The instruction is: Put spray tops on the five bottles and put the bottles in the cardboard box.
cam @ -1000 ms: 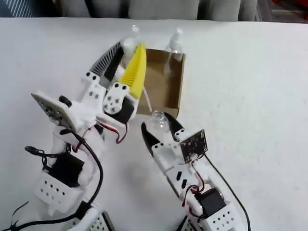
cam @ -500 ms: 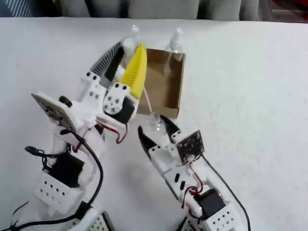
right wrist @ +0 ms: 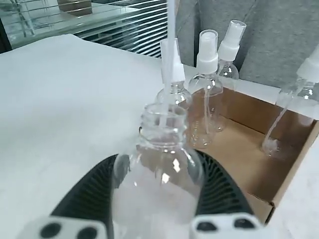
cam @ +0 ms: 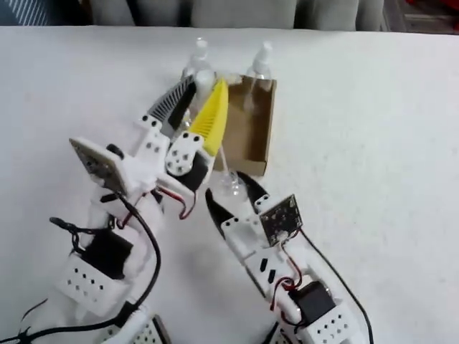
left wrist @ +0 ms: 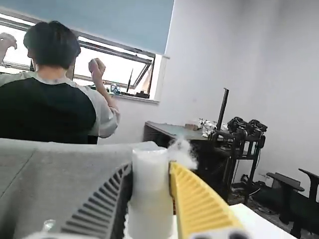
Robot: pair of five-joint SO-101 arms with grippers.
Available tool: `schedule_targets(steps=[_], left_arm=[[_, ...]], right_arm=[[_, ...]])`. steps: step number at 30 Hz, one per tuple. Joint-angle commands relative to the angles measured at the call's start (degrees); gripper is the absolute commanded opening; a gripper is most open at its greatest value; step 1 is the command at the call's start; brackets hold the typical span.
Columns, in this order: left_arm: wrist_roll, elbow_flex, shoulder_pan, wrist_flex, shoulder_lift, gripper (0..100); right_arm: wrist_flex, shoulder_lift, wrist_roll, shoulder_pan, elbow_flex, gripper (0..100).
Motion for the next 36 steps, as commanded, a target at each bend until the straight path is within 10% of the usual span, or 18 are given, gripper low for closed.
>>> schedule_targets(steps=[1,36], left_arm=[[-0.62,1.85,0.84,-1.93,-1.19,2],[-0.62,26.02,7.43,-1.58,-13.76,2]], right_arm=[[0.22,-0.75,0.62,0.04,0.35,1.5],[0.22,-0.84,0.88,0.04,0.35,1.5]])
